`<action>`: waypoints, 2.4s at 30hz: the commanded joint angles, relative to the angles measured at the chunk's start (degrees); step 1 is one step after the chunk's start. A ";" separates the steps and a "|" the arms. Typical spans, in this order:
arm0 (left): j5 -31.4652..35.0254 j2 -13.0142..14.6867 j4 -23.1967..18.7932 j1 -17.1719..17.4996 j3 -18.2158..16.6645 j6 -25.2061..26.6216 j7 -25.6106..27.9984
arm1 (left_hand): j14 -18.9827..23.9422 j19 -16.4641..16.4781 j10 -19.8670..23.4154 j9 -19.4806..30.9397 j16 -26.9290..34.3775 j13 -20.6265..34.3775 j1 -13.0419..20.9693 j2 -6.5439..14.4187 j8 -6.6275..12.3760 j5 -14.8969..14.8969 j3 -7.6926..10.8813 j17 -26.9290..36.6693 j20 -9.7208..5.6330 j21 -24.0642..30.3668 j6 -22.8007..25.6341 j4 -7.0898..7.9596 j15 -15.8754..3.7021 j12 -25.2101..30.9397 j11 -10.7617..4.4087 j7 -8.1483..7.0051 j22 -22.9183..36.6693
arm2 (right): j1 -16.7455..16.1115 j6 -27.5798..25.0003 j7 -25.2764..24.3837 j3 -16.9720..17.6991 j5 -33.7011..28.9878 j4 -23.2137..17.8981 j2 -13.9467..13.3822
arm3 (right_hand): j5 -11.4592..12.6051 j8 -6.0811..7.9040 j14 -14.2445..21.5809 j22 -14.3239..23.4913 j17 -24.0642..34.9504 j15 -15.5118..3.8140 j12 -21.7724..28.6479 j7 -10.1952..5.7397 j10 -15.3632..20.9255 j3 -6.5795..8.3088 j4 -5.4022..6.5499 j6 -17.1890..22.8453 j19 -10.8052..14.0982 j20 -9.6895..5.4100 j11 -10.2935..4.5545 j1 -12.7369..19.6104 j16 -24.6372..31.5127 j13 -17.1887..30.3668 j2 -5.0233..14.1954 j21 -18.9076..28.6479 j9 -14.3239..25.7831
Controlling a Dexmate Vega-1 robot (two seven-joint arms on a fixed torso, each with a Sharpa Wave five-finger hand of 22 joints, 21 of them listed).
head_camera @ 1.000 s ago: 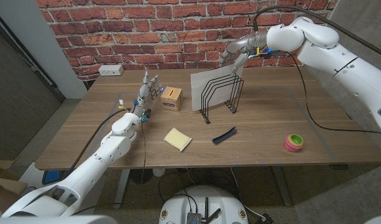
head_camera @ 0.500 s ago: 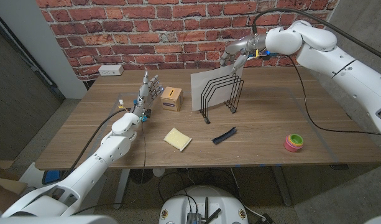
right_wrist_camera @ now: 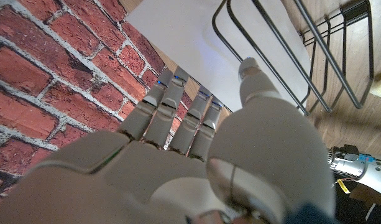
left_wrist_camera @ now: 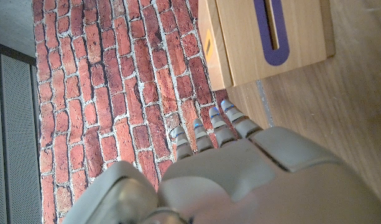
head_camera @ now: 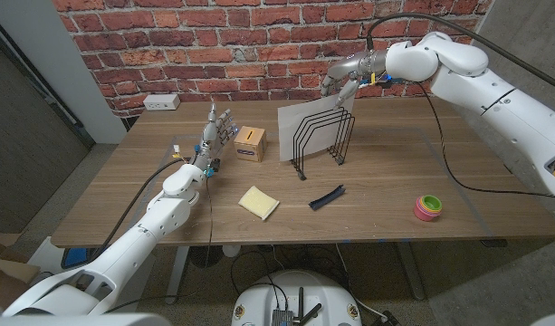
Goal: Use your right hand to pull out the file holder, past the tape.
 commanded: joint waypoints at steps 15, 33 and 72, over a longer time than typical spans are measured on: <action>0.02 -0.03 0.07 -0.02 0.02 -0.03 -0.01 | 0.38 0.38 -0.02 0.09 0.36 0.32 -0.14 0.60 0.22 0.23 0.01 0.15 0.08 0.42 0.05 0.41 -0.22 0.37 -0.48 -0.50 0.32 | 0.79 1.93 -2.21 -0.68 -0.28 2.30 0.96 | -0.88 3.21 5.45 0.36 1.20 -7.88 0.41 0.23 6.74 -0.91 -0.09 7.37 1.72 -7.42 -0.03 1.61 0.53 1.25 1.93 0.21 0.44; 0.02 -0.02 0.04 -0.01 0.01 -0.01 -0.01 | 0.36 0.40 0.07 0.09 0.35 0.32 -0.14 0.60 0.21 0.23 0.01 0.15 0.09 0.42 0.02 0.41 -0.21 0.41 -0.32 -0.49 0.32 | 1.73 3.05 -2.92 -1.27 -0.04 4.35 1.83 | -1.71 4.78 11.87 0.75 3.73 -7.95 -1.61 0.26 11.66 -2.86 -0.01 11.36 3.63 -8.17 0.05 4.49 -2.47 3.50 3.55 0.63 0.20; 0.02 -0.02 0.07 -0.03 0.01 -0.01 -0.02 | 0.36 0.38 -0.08 0.09 0.35 0.32 -0.14 0.60 0.25 0.24 0.01 0.15 0.08 0.42 0.12 0.40 -0.21 0.34 -0.19 -0.51 0.32 | 2.70 2.59 -0.99 -0.94 2.14 3.58 1.85 | -2.93 2.84 17.49 1.27 9.04 -7.87 -2.40 0.23 16.39 -5.94 0.01 16.34 4.83 -8.33 0.11 4.94 -8.58 7.06 8.44 2.12 -0.62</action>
